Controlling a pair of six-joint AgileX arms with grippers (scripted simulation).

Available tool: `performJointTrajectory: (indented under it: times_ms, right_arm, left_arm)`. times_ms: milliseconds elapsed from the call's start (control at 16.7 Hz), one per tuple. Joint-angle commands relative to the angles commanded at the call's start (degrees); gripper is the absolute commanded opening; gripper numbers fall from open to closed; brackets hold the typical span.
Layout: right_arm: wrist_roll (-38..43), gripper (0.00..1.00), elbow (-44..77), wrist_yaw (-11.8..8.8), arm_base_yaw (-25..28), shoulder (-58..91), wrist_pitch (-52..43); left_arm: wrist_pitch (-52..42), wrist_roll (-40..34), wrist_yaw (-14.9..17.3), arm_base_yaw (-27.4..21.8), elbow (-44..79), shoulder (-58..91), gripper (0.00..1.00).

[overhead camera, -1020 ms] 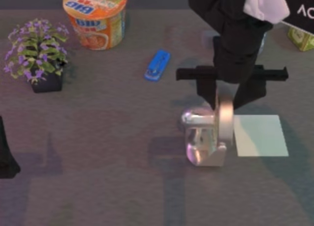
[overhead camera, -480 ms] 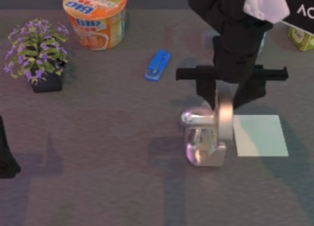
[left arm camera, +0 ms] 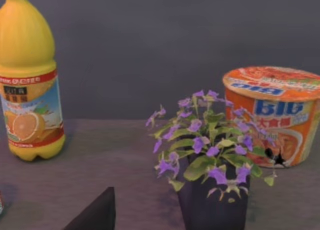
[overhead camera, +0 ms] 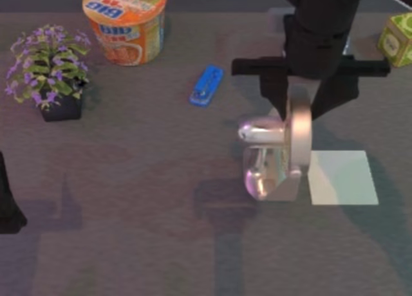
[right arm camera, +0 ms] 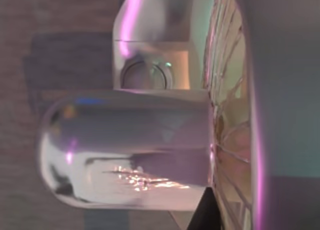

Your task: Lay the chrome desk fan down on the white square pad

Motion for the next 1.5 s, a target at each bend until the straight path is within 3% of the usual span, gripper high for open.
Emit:
performJointTrajectory:
  times_ms: [360, 540, 780, 1260, 1500]
  right_arm:
    - [0.8, 0.0, -0.2, 0.0, -0.4, -0.2, 0.0]
    - [6.3, 0.0, -1.6, 0.0, -1.1, -0.6, 0.0]
    - [21.9, 0.0, -5.1, 0.1, -3.2, -2.7, 1.0]
    - [63.2, 0.0, -15.4, 0.2, -8.8, -10.1, 5.1]
    - [74.8, 0.0, -19.8, 0.2, -10.8, -13.1, 6.8]
  left_arm:
    - [0.0, 0.0, 0.0, 0.0, 0.0, 0.0, 1.0]
    - [0.0, 0.0, 0.0, 0.0, 0.0, 0.0, 1.0]
    - [0.0, 0.0, 0.0, 0.0, 0.0, 0.0, 1.0]
    - [0.0, 0.0, 0.0, 0.0, 0.0, 0.0, 1.0]
    - [0.0, 0.0, 0.0, 0.0, 0.0, 0.0, 1.0]
